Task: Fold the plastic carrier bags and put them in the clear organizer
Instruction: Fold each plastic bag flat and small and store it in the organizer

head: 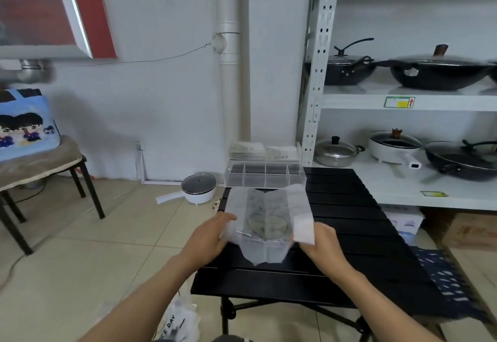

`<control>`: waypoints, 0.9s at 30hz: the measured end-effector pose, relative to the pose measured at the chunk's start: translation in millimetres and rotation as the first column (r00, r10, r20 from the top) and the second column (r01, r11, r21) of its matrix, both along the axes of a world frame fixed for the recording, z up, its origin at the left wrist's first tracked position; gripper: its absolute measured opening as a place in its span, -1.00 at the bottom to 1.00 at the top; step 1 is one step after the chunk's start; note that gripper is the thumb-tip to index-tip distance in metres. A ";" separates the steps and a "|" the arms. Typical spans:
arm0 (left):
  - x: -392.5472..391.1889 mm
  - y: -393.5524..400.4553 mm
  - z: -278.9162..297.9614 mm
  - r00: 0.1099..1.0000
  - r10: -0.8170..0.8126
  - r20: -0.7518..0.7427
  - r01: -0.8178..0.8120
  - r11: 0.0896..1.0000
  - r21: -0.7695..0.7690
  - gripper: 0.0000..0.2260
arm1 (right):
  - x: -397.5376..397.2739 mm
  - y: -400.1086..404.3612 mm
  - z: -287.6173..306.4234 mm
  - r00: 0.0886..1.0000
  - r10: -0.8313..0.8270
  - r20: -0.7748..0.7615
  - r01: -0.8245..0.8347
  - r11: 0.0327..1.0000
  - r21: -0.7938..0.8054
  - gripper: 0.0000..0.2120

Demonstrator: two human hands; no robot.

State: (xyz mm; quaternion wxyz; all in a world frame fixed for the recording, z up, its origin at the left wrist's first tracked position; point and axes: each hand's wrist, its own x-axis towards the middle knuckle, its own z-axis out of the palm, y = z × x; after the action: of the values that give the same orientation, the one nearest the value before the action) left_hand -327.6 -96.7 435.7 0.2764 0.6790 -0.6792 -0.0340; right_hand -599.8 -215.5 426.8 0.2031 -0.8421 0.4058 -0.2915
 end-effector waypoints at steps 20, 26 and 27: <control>-0.3 28.4 -28.3 0.968 -0.239 0.077 0.247 0.961 -0.121 -0.78 | -13.2 -5.5 -27.8 0.963 0.013 -0.268 -0.026 0.999 -0.045 -0.80; 10.1 40.3 -24.3 0.935 -0.324 0.147 0.309 0.944 0.114 -0.73 | -22.3 -5.0 -27.0 0.965 0.079 -0.248 -0.090 0.995 -0.031 -0.53; 12.5 41.0 -23.7 0.928 -0.332 0.167 0.311 0.940 0.139 -0.73 | -26.2 -5.0 -28.4 0.967 0.093 -0.237 -0.104 0.994 -0.036 -0.54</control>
State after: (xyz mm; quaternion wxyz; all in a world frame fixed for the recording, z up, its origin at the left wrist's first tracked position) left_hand -315.0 -55.6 412.0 0.1639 0.5727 -0.8015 -0.0521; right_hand -625.9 -220.5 398.4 0.1473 -0.8945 0.3775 -0.1890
